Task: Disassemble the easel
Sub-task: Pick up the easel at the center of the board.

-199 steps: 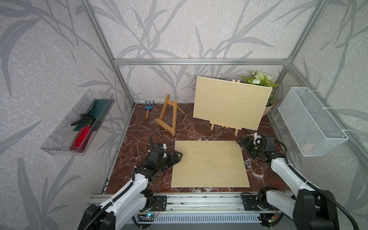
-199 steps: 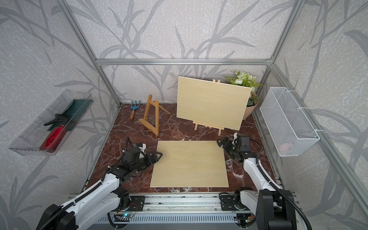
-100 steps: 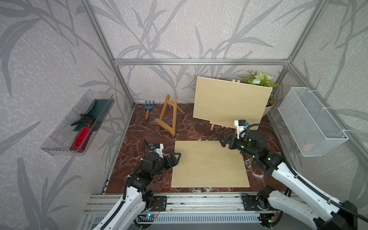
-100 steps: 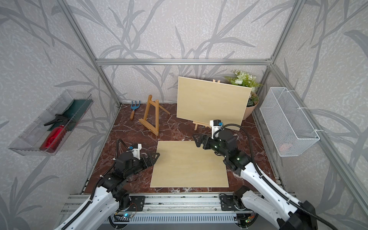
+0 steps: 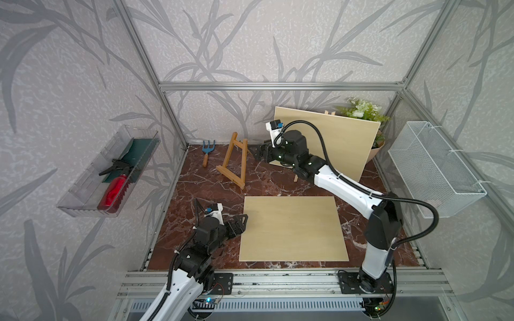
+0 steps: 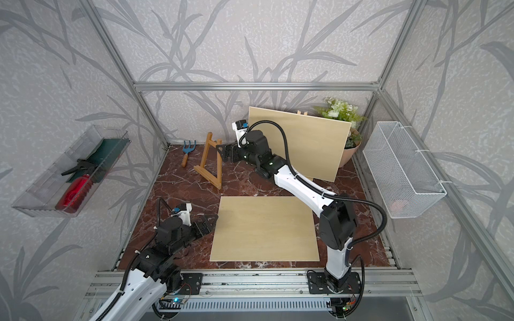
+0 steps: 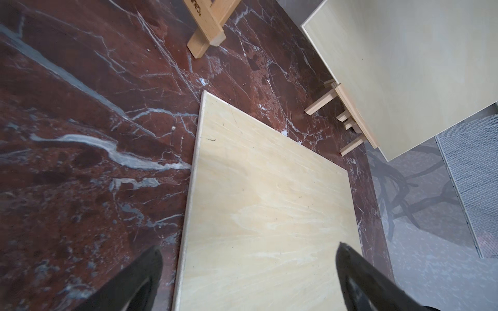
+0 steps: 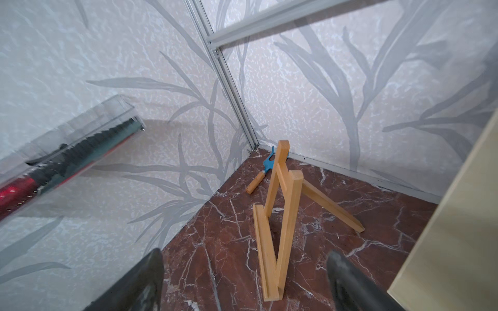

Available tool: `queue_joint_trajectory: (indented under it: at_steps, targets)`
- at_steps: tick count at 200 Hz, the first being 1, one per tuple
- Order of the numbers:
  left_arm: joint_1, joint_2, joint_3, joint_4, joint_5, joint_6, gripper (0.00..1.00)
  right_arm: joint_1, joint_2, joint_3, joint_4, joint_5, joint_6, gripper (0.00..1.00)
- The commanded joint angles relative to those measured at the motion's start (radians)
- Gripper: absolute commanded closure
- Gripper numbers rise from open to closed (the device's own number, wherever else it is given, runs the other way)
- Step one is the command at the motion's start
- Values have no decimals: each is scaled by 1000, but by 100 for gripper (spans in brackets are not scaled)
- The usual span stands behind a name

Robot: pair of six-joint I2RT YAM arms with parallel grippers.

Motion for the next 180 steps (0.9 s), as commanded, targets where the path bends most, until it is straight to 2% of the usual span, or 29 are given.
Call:
queue_joint_trajectory:
  at_steps: [1,36,67,93,126,157,180]
  targets:
    - [-4,-30,-2,-60,-80,32,1,8,125,58,50,-51,-37,9]
    - [-4,-26,-15,-47,-108,38,1,9,243,75,110,-13,-26,12]
    - [-4,-8,-27,-22,-103,36,1,9,323,147,76,-42,-45,19]
    - [-4,-7,-39,1,-98,28,1,8,378,158,125,-23,-50,22]
    - [-4,-8,-45,16,-86,19,1,6,477,195,248,-53,-14,36]
    - [-4,-4,-45,24,-72,15,1,6,542,270,232,-52,-18,44]
    - [-4,-5,-45,22,-71,14,1,4,551,263,278,-46,-4,56]
